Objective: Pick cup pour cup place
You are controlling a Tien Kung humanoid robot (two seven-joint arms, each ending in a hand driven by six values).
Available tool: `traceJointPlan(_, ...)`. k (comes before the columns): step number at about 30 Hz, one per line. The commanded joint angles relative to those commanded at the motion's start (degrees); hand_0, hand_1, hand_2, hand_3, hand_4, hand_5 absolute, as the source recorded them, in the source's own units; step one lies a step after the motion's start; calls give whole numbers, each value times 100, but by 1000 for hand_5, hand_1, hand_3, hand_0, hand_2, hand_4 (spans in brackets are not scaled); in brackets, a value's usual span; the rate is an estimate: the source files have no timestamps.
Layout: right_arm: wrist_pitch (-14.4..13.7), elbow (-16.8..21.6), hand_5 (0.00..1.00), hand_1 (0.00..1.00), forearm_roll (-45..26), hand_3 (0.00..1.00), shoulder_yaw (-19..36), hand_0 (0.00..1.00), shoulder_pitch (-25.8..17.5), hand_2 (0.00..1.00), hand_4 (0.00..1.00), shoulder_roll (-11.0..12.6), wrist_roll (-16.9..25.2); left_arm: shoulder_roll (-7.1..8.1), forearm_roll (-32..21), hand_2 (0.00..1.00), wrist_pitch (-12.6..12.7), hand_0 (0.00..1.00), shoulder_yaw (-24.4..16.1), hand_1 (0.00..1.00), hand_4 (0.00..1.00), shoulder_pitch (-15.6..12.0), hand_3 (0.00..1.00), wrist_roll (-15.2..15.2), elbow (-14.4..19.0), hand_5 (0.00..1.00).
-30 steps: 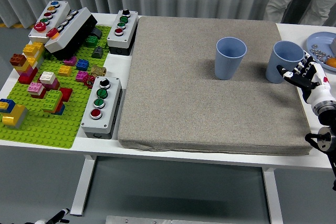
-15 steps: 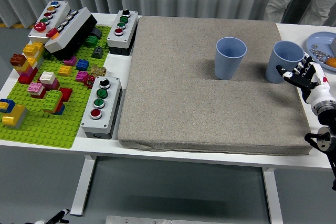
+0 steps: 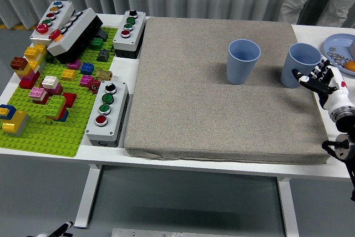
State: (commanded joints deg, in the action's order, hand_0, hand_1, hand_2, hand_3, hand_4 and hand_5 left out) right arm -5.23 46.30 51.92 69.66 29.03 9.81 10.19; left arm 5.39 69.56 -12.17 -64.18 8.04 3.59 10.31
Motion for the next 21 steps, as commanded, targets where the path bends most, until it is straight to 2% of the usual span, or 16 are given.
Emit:
traceJointPlan(19,16,-19,238,876,-4,870,-19,920,31,902,788,-7,-16,0,5,882,2,828,-10,813,629,13,814,-1,0,986)
traceJointPlan(20,14,-15,237,850,0,837,-19,913,30,825,786,-7,-17,0,5,882,2,827,-10,812,631,12,814,-1,0,985)
traceJointPlan(21,12,-10,237,850,7,837,-20,913,29,825,786,-8,-16,0,3,882,2,827,-12,812,631,11,814,-1,0,985)
